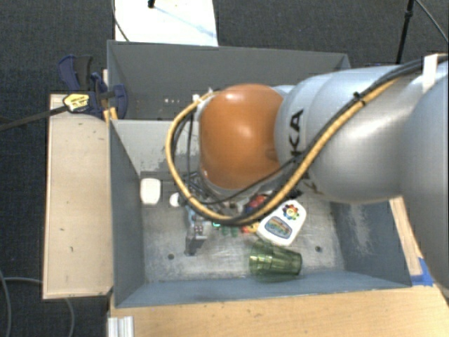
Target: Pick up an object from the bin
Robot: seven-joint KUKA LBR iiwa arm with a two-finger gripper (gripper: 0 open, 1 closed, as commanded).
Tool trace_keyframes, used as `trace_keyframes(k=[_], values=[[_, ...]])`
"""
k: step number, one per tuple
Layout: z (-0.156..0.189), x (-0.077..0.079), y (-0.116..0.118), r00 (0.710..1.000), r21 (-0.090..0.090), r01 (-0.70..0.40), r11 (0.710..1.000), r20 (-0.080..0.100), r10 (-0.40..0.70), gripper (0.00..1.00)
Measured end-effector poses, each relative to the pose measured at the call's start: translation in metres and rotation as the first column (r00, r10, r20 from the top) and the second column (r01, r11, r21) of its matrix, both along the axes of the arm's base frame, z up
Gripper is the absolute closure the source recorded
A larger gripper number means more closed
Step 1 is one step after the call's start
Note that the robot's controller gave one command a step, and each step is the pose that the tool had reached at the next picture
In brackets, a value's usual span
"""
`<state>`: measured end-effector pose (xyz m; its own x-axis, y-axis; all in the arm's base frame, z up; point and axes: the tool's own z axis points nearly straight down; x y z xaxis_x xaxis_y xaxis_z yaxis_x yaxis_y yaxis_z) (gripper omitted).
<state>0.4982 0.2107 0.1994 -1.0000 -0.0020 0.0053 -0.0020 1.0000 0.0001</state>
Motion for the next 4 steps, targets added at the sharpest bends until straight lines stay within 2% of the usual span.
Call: trace_keyframes(k=[1, 2, 3, 4], values=[[0.003, 0.002, -0.001, 1.0, 0.002, 0.004, 1.0, 0.007, -0.004, 0.0], [-0.036, 0.027, -0.021, 0.989, 0.001, -0.15, 0.989, 0.009, 0.15, 0.0], [-0.113, 0.07, -0.064, 0.972, 0.0, -0.235, 0.972, 0.011, 0.235, 0.0], [-0.116, 0.076, -0.072, 0.967, 0.0, -0.255, 0.967, 0.009, 0.255, 0.0]])
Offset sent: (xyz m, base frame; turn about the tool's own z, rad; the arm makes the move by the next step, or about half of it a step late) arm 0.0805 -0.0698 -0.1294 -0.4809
